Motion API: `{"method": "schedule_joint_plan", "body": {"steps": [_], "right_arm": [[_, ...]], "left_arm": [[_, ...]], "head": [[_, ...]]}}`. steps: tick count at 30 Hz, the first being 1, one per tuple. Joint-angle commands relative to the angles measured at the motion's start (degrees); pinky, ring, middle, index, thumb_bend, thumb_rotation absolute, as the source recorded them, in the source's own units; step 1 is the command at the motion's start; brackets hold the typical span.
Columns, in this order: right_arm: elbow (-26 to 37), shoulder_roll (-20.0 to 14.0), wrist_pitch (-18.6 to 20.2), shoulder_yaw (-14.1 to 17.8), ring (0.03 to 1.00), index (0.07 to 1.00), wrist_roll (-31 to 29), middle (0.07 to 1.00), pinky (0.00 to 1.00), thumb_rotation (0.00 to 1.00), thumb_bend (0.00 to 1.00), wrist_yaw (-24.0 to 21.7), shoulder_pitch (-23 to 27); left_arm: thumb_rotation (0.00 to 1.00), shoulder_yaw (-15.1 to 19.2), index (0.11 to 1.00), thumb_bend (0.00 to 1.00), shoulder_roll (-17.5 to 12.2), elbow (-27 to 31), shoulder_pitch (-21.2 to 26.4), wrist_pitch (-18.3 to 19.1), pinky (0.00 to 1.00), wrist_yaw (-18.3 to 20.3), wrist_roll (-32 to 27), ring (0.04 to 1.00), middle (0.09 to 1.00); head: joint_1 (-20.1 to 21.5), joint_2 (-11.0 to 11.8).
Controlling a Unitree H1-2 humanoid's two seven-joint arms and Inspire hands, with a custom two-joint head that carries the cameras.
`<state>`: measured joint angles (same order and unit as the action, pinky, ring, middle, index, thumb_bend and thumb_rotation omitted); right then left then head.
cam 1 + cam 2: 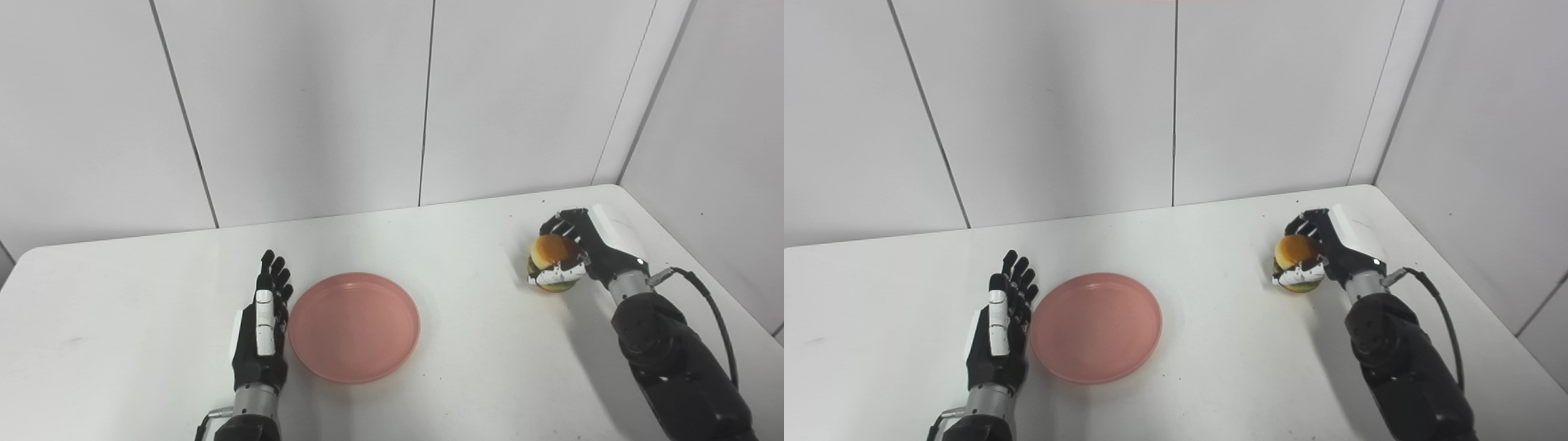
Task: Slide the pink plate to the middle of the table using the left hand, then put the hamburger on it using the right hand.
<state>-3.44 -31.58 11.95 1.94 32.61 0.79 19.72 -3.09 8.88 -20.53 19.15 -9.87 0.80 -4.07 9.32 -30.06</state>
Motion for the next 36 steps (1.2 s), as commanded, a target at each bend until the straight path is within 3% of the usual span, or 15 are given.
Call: {"method": "schedule_joint_plan", "body": {"steps": [1,10,13,17,20,24,28,36], "right_arm": [[2.8,-0.7,-3.5,1.1,0.398,0.504,-0.4,0.468,0.32,0.0,0.53,2.7,1.5],[8.7,1.7,-7.4,-2.0,0.397,0.516,-2.9,0.481,0.28,0.0,0.52,0.2,2.9],[8.8,2.4,-10.2,-5.5,0.414,0.51,-3.8,0.493,0.33,0.0,0.52,-2.5,5.2],[11.9,4.9,-7.4,-10.0,0.401,0.522,-4.7,0.48,0.31,0.0,0.52,-8.8,8.0],[13.6,7.7,-8.3,-12.3,0.411,0.51,-5.7,0.492,0.33,0.0,0.52,-11.1,9.2],[13.7,11.4,-9.2,-16.1,0.441,0.495,-4.7,0.488,0.4,0.0,0.52,-13.1,10.6],[13.1,13.7,-8.5,-18.4,0.424,0.501,-3.7,0.488,0.35,0.0,0.52,-14.6,11.4],[6.2,15.8,-14.0,-21.1,0.407,0.509,-2.6,0.495,0.32,0.0,0.52,-14.1,12.5]], "left_arm": [[1.0,0.0,1.0,0.75,-0.4,-2.0,-2.8,0.4,1.0,-0.1,0.7,0.994,1.0],[1.0,-0.4,1.0,0.73,1.1,-2.5,-3.1,-1.0,1.0,-0.6,1.2,0.993,1.0],[1.0,-0.5,1.0,0.71,1.5,-2.6,-3.1,-1.5,1.0,-1.0,1.6,0.994,0.997],[1.0,-0.7,0.997,0.7,2.1,-2.2,-3.4,-1.5,1.0,-1.8,2.4,0.998,0.994],[1.0,-0.7,0.997,0.71,2.4,-2.0,-3.6,-1.4,1.0,-2.1,2.8,0.998,0.994],[1.0,-0.7,1.0,0.71,2.8,-2.2,-3.4,-1.1,1.0,-2.2,2.5,0.99,0.994],[1.0,-0.8,1.0,0.7,3.6,-2.4,-3.4,-1.3,1.0,-3.0,2.8,0.989,0.994],[1.0,-1.6,0.999,0.69,4.4,-3.1,-3.4,-2.1,1.0,-5.3,4.0,0.994,0.992]], "head": [[-0.8,0.1],[-5.5,0.4],[-6.7,0.4],[-8.0,0.1],[-9.6,0.0],[-11.4,0.1],[-13.1,0.2],[-15.3,0.1]]}}
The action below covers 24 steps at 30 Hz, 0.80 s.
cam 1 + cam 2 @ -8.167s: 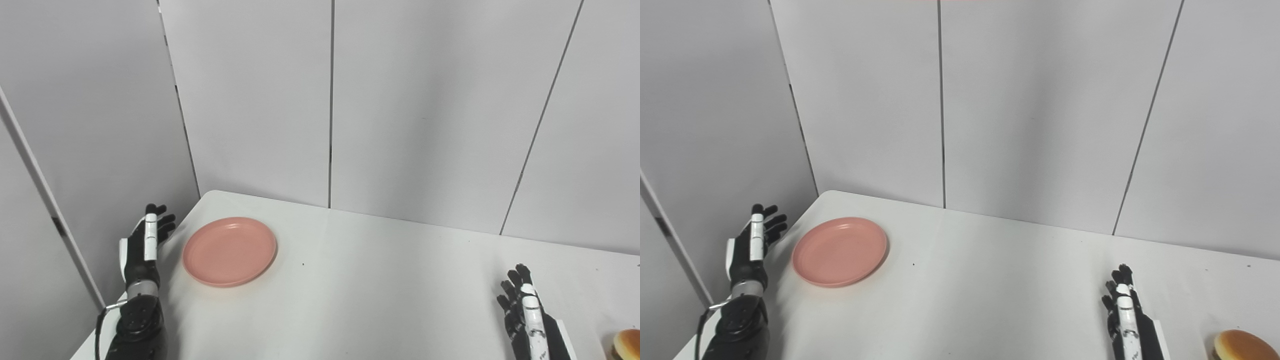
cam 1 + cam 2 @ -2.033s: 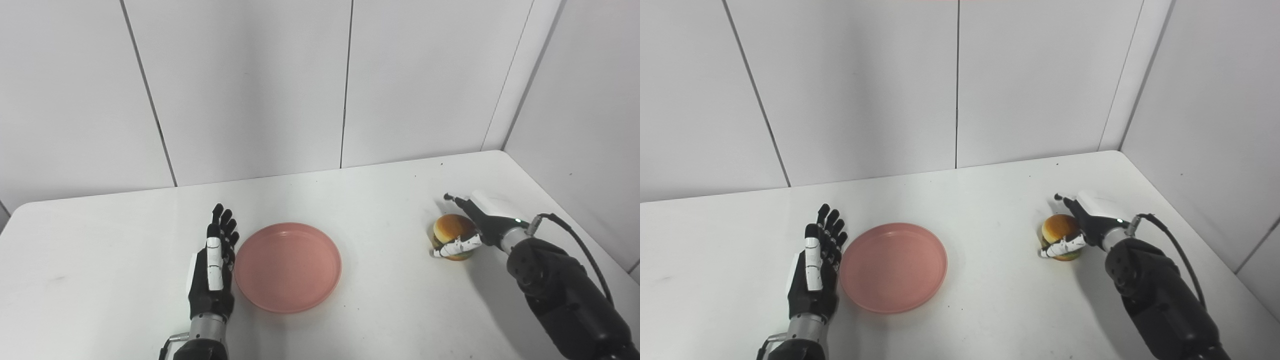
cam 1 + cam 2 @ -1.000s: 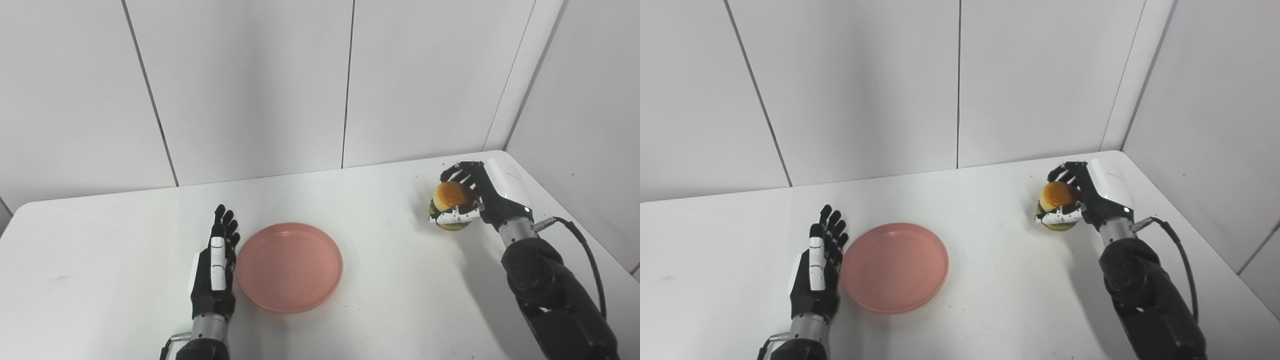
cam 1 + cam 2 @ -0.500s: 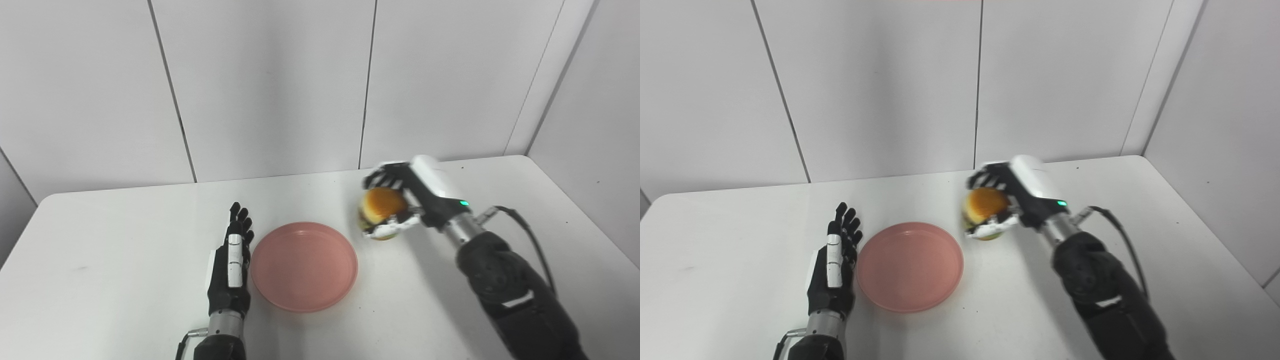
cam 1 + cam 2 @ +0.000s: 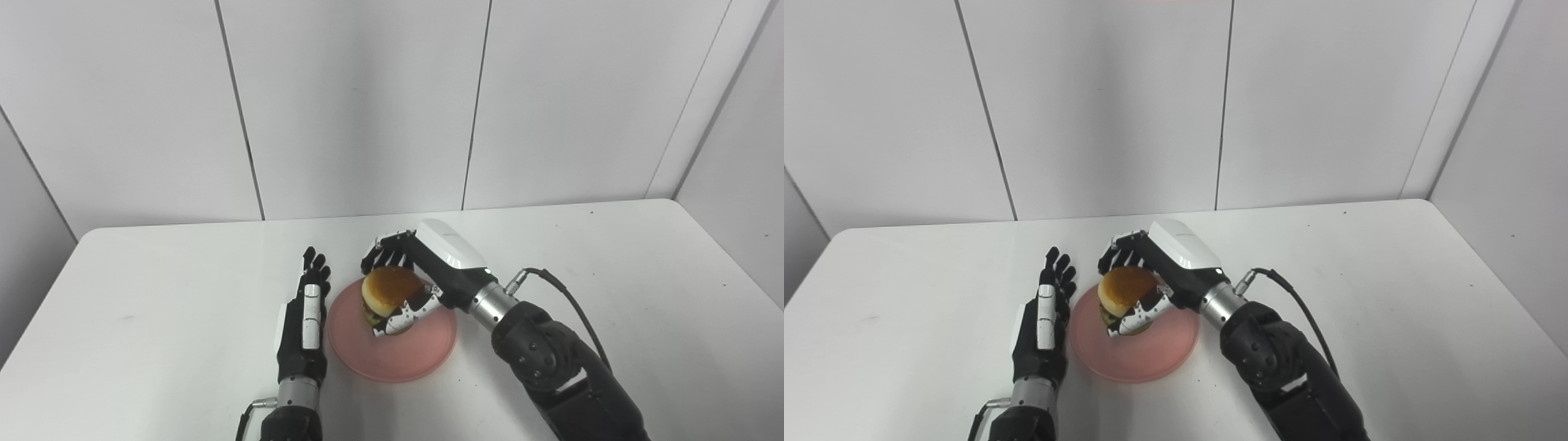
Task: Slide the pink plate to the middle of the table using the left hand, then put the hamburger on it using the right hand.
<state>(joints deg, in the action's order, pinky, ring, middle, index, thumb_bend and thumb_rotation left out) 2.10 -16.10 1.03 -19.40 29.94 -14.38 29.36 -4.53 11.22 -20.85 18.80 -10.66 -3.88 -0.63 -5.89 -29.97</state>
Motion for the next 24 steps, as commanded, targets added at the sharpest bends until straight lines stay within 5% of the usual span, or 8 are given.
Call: {"method": "schedule_joint_plan", "body": {"steps": [1,21,24], "right_arm": [[0.0,0.4,-3.4,0.0,0.407,0.508,0.3,0.497,0.32,0.0,0.52,1.0,2.9],[-12.5,1.1,-6.6,-2.5,0.407,0.532,8.0,0.509,0.36,0.0,0.51,5.3,4.3],[-11.8,1.2,-7.7,-1.9,0.711,0.746,7.0,0.746,0.55,0.31,0.65,6.2,3.3]], "left_arm": [[1.0,-0.4,1.0,0.69,2.0,-2.7,-3.1,-1.1,1.0,-0.9,0.9,0.997,0.994],[1.0,-1.6,1.0,0.7,0.9,-2.8,-2.3,-0.6,1.0,-1.9,2.9,1.0,0.998],[1.0,-1.5,0.998,0.69,1.0,-3.1,-2.3,-1.3,0.99,-2.2,3.0,0.992,0.994]], "head": [[-0.5,-0.1],[-1.6,0.0],[-1.5,0.0]]}}
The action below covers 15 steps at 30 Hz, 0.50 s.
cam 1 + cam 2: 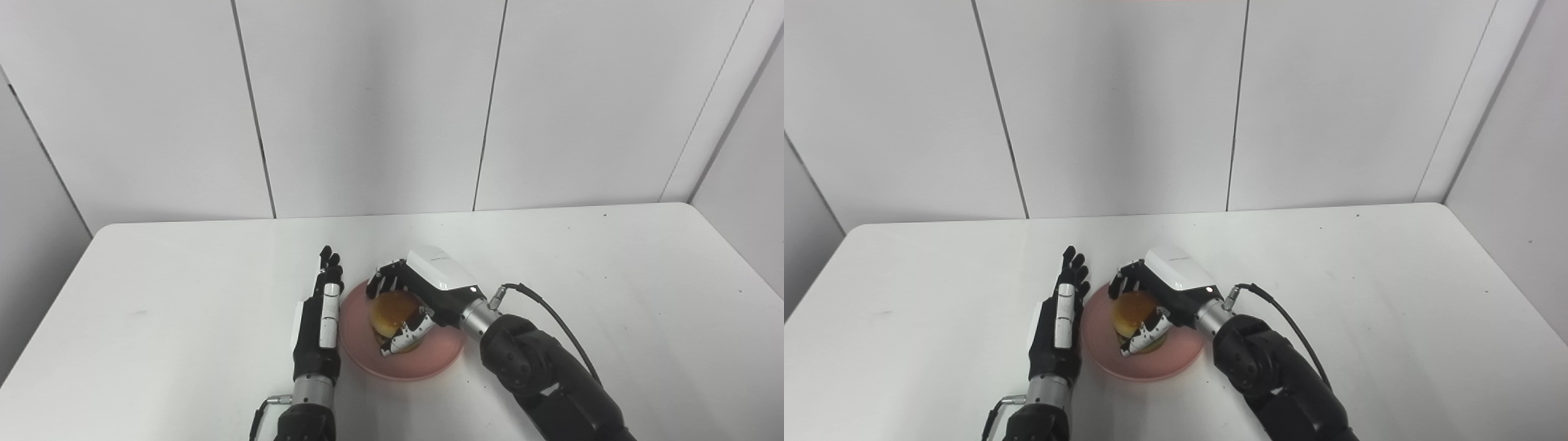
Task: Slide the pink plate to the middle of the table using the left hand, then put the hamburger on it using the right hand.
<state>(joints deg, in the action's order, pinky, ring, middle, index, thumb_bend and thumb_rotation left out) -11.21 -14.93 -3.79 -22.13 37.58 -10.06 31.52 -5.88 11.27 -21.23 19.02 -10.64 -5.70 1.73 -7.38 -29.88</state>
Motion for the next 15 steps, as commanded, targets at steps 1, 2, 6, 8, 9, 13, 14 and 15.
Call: {"method": "schedule_joint_plan", "body": {"steps": [1,2,6,8,9,13,14,15], "right_arm": [[2.2,0.1,-2.8,1.2,0.773,0.806,-1.5,0.807,0.59,0.42,0.67,1.5,0.7],[3.0,0.1,-2.9,1.6,0.788,0.821,-2.8,0.821,0.6,0.44,0.67,1.2,0.3],[5.1,-0.1,-5.6,3.6,0.971,0.98,-8.2,0.983,0.86,0.71,0.66,0.9,-1.5],[5.5,-0.1,-6.9,4.6,0.993,0.995,-9.9,0.996,0.92,0.73,0.66,1.1,-2.1],[5.8,0.0,-7.3,5.1,0.997,0.984,-10.8,0.999,0.96,0.73,0.66,1.2,-2.6],[6.6,1.1,-8.3,7.9,1.0,0.996,-13.8,1.0,0.97,0.79,0.73,2.7,-4.7],[6.8,1.4,-8.2,8.6,1.0,0.998,-14.4,1.0,0.97,0.81,0.75,3.1,-5.4],[7.0,1.7,-8.2,9.1,1.0,1.0,-14.7,1.0,0.99,0.81,0.77,3.4,-5.8]], "left_arm": [[1.0,-0.1,0.997,0.69,1.0,-3.0,-2.4,-1.6,0.99,-0.4,0.6,0.993,0.996],[1.0,-0.2,0.997,0.7,0.9,-3.1,-2.3,-1.5,0.99,-0.4,0.8,0.994,0.996],[1.0,-0.5,0.998,0.72,0.7,-2.4,-2.4,-0.3,1.0,-0.2,1.1,1.0,1.0],[1.0,-0.3,0.997,0.72,0.8,-2.2,-2.6,-0.6,1.0,0.0,0.7,1.0,1.0],[1.0,-0.1,0.999,0.73,0.8,-2.1,-2.7,-0.5,1.0,0.2,0.4,1.0,1.0],[1.0,0.4,0.994,0.71,1.0,-2.4,-2.8,-1.8,0.99,0.1,-0.6,0.987,0.992],[1.0,0.5,0.991,0.71,1.1,-2.3,-2.9,-1.8,0.99,0.0,-0.8,0.983,0.988],[1.0,0.5,0.987,0.7,1.1,-2.2,-3.0,-1.7,0.99,0.0,-1.0,0.981,0.985]], "head": [[0.0,-0.1],[0.1,-0.1],[0.4,-0.2],[0.5,-0.1],[0.5,-0.1],[0.8,-0.2],[1.1,-0.2],[1.1,-0.2]]}}
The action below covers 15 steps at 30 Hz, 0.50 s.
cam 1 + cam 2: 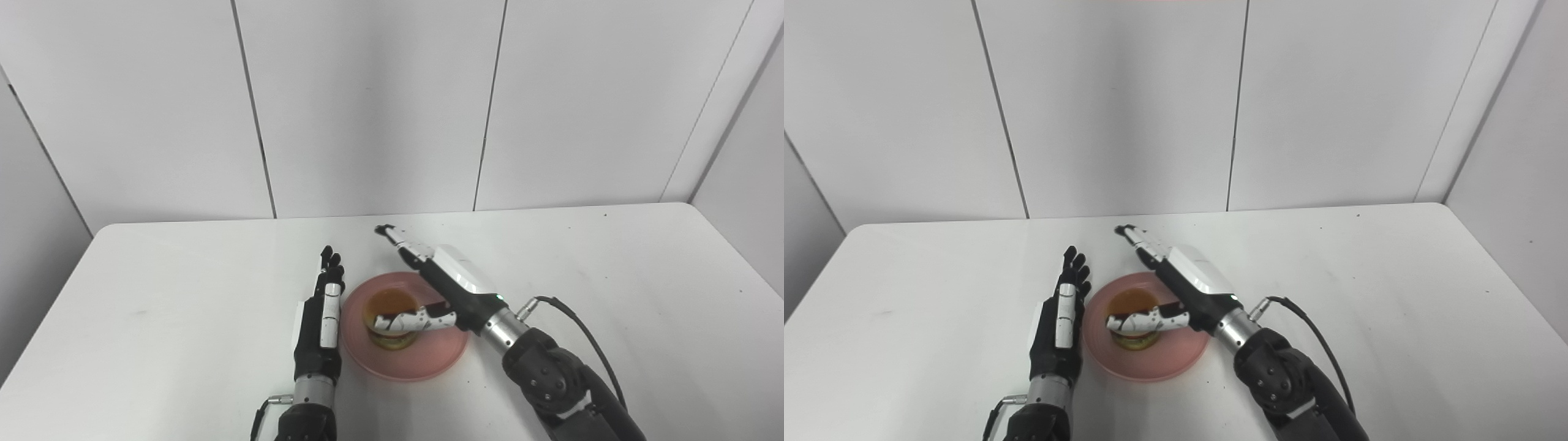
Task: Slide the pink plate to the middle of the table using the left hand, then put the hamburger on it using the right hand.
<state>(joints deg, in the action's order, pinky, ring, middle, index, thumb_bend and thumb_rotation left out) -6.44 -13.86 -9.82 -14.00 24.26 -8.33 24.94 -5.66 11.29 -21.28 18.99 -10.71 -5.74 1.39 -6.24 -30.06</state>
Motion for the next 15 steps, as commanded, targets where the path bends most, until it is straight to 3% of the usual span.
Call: {"method": "schedule_joint_plan", "body": {"steps": [1,4,9,12,15], "right_arm": [[2.2,1.2,-3.4,1.8,1.0,1.0,-1.2,1.0,0.99,0.82,0.77,3.6,0.0],[1.7,2.3,-6.0,3.5,1.0,1.0,-0.9,1.0,1.0,0.8,0.74,7.4,-1.6],[-1.7,4.6,-10.5,7.0,1.0,1.0,-6.6,1.0,1.0,0.82,0.71,10.5,-3.5],[-6.6,6.9,-12.8,10.0,1.0,1.0,-13.0,1.0,1.0,0.83,0.71,11.5,-3.6],[-7.8,8.6,-11.6,12.4,1.0,1.0,-21.3,1.0,1.0,0.87,0.69,8.9,-4.1]], "left_arm": [[1.0,0.5,0.986,0.7,1.2,-1.9,-3.0,-1.1,0.99,0.5,-1.3,0.98,0.984],[1.0,0.6,0.999,0.7,1.2,-1.2,-3.3,-0.2,1.0,1.0,-2.4,0.998,0.996],[1.0,0.3,1.0,0.69,0.6,-0.5,-3.6,-0.3,1.0,1.7,-2.9,1.0,1.0],[1.0,0.6,1.0,0.68,0.9,-0.6,-3.7,-1.4,1.0,1.7,-3.5,1.0,1.0],[1.0,0.7,1.0,0.68,0.9,-1.1,-3.5,-1.9,1.0,1.5,-3.2,1.0,1.0]], "head": [[0.2,-0.1],[0.5,-0.1],[1.2,-0.2],[1.3,-0.3],[1.3,-0.2]]}}
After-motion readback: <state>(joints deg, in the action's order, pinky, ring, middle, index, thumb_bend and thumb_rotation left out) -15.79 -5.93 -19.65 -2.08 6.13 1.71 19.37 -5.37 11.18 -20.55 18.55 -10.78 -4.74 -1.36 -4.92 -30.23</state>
